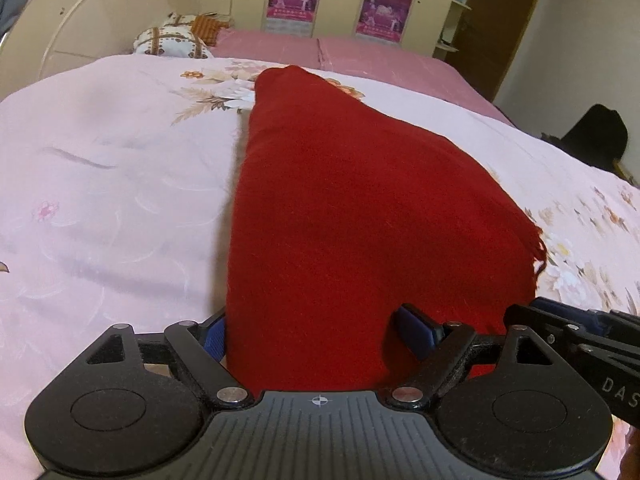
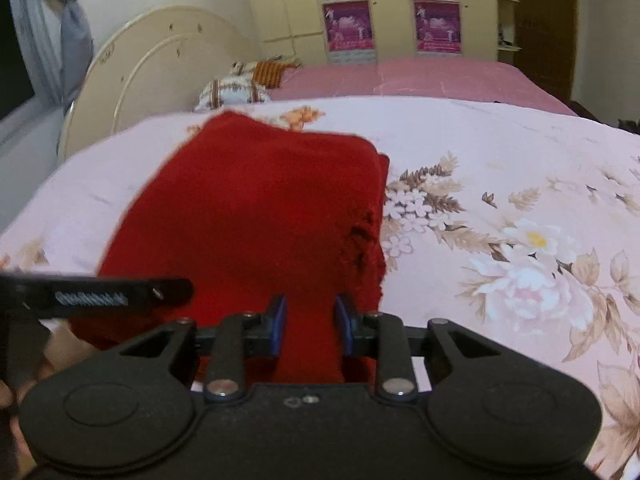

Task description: Fold small clothes

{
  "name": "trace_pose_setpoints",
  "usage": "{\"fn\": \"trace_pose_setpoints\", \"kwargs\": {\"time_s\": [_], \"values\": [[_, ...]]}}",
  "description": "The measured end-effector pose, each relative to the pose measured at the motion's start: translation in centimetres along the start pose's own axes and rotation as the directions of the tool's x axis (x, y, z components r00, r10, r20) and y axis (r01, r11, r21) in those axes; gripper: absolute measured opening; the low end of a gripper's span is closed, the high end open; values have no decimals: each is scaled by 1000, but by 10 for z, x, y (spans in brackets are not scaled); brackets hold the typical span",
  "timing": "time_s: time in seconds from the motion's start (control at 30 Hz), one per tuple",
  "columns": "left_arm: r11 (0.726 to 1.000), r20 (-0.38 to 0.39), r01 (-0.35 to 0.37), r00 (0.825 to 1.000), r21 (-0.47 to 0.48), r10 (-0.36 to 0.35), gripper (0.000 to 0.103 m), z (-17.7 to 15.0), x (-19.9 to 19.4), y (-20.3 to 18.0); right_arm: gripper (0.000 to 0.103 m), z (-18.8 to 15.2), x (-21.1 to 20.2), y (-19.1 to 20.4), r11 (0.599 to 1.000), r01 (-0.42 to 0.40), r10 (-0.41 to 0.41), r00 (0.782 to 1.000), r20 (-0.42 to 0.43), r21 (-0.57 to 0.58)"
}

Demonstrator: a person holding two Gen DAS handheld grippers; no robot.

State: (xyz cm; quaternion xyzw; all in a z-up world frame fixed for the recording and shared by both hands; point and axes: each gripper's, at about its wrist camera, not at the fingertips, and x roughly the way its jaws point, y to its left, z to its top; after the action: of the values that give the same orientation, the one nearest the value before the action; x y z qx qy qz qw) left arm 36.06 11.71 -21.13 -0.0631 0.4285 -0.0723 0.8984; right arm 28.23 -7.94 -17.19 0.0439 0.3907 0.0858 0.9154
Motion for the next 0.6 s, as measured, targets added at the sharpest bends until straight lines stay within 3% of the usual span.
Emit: {"fn": "trace_pose_setpoints", "kwargs": {"time_s": [0.07,0.1,0.17,0.37,0.47,0.6], "values": [[1000,-5,0,1000,6,0,90,-2,0,0,30,-3,-5,5,1000,9,-9,1000,13,-4],[1000,-19,-9,1000,4,9,103,-2,1,-1,30,-6,-3,8,999,29,-29,1000,-1,-15],[1000,-42,-16,999,-1,16,103,-3,4,-1,30,-11,4,8,998,57,-57,998,-22,-13],[1000,-57,-9,998,-18,8,103,-2,6,2,30,-11,-9,13,997,54,-55,998,29,49],[999,-72,-34,997,-19,33,103,-1,7,-2,30,-20,1,15,995,96,-95,995,-15,28],[998,-78,-50,996,-34,47,103,-3,3,-3,31,-19,-2,18,994,100,-100,995,-8,37]]}}
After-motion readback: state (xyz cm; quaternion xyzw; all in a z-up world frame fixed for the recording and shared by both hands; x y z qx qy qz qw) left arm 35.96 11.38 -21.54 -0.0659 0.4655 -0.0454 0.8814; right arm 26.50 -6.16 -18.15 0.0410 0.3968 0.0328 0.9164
